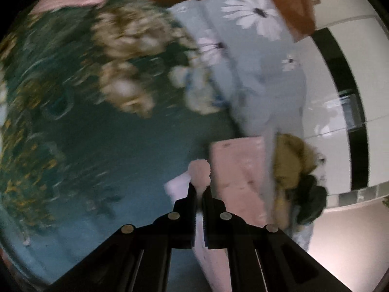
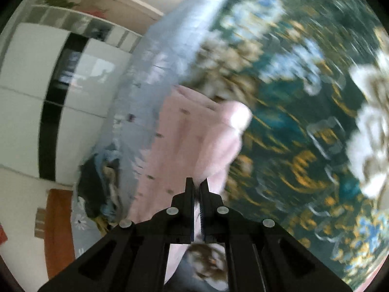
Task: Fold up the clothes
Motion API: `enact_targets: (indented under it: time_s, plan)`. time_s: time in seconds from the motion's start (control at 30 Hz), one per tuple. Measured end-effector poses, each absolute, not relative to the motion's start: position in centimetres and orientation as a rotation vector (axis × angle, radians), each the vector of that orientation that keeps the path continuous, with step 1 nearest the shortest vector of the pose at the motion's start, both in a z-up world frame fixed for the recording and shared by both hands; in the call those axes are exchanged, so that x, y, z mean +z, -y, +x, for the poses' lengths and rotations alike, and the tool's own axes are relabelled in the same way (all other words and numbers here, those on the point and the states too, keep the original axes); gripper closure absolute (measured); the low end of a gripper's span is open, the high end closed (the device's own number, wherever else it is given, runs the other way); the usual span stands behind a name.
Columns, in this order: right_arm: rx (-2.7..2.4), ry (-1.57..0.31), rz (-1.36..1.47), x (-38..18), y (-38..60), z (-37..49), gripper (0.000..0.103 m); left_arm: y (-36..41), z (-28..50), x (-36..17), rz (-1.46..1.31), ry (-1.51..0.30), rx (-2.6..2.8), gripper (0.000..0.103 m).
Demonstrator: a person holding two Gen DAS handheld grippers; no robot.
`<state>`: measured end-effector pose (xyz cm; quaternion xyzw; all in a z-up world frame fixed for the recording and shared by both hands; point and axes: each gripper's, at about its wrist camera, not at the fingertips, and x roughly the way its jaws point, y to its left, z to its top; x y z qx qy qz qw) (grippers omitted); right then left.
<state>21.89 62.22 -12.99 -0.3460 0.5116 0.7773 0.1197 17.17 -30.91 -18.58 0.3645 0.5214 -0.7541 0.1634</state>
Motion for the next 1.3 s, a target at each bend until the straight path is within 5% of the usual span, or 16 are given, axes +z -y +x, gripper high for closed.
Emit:
enact_targets:
  time_s: [0.3,0.6,0.8,0.87,0.93,1.0,1.07,1.13,1.17,1.3]
  plan:
    - [2.307,-1.445,-1.059,-10.7,-62.6,8.1,0.099,29.8,2.2,-18.6,1.217,-1.397,-2.084,0.098]
    - [2.243,-1.285,-1.158,-14.3,-64.0,-4.7,0.099,27.2,-11.8,-22.8,1.343,-1.303,-2.166,0.096]
    - [2.157,-1.213,-1.271,-18.1,-64.0,-8.1,0.098,26.9,-14.5,-25.3,1.381,-1.257,-2.241,0.093]
    - [2.138,-1.185,-1.311,-19.2,-63.7,-8.8,0.097,27.6,-13.9,-25.4,1.375,-1.323,-2.268,0.084]
    - [2.137,-1.174,-1.33,-19.7,-63.6,-8.9,0.096,28.6,-12.6,-24.8,1.354,-1.366,-2.289,0.056]
    - [2.152,-1.15,-1.347,-19.6,-63.4,-8.9,0.096,29.8,-10.6,-23.8,1.294,-1.384,-2.312,0.047]
    - [2.176,-1.125,-1.356,-19.3,-63.1,-8.8,0.085,31.0,-8.5,-23.2,1.25,-1.378,-2.306,0.044]
    - [2.217,-1.106,-1.349,-18.4,-62.6,-8.4,0.053,31.8,-6.1,-23.2,1.235,-1.355,-2.275,0.042]
    - [2.235,-1.099,-1.345,-18.0,-62.3,-8.2,0.047,32.1,-4.9,-23.6,1.236,-1.356,-2.256,0.042]
    - [2.318,-1.118,-1.312,-15.8,-60.7,-6.2,0.044,31.9,-0.8,-26.3,1.26,-1.435,-2.174,0.04]
